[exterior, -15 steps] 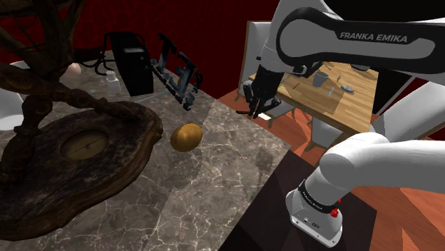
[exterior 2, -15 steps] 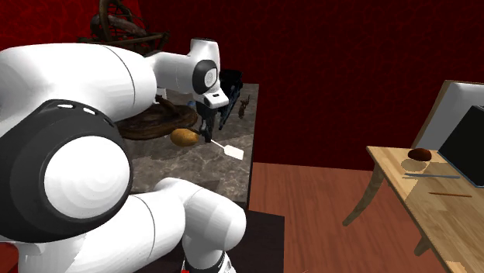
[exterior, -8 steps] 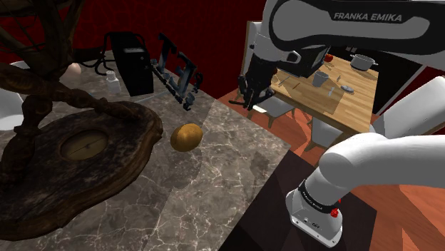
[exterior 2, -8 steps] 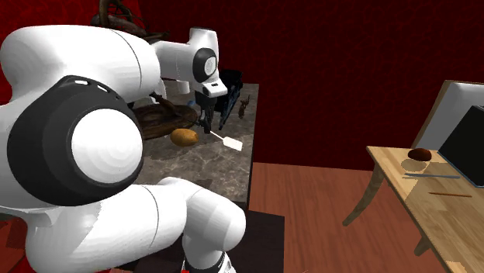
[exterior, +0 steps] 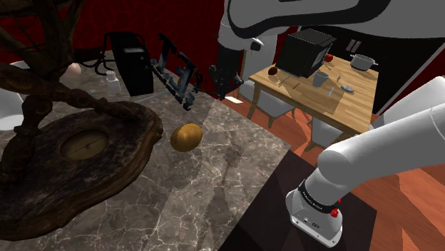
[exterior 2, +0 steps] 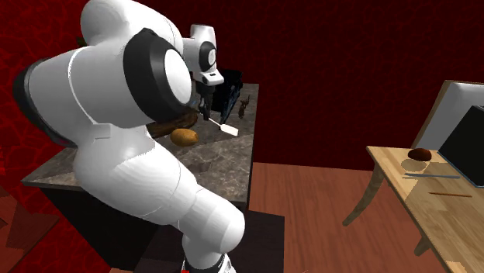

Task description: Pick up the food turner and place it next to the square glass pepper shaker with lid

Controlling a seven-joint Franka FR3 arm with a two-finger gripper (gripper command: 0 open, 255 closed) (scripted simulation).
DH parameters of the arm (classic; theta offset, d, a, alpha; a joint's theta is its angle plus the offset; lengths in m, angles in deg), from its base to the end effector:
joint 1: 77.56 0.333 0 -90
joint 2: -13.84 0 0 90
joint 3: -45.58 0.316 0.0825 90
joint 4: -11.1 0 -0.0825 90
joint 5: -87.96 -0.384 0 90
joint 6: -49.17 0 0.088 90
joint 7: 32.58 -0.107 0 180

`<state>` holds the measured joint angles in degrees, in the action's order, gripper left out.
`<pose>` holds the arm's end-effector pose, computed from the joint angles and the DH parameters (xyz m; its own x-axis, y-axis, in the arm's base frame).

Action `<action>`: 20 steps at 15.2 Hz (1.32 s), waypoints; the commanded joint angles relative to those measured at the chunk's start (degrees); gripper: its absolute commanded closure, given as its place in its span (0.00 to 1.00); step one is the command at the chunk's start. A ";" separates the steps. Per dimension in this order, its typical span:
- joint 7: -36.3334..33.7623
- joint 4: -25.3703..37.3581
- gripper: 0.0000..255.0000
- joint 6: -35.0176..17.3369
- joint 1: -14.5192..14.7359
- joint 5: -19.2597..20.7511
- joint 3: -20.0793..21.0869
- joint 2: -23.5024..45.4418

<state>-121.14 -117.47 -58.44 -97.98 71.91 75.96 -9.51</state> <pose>0.4336 0.1167 0.5039 0.0759 -0.9950 -0.0648 -0.9971 -0.0762 0.0017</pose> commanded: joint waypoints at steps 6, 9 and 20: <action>-9.15 16.59 1.00 -1.38 -2.19 9.29 6.49 18.97; -13.73 24.95 1.00 -0.27 -1.06 15.01 8.13 27.75; -22.42 72.10 1.00 15.88 17.31 33.76 4.51 62.73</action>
<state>-143.38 -52.42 -45.26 -83.52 103.83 81.34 48.83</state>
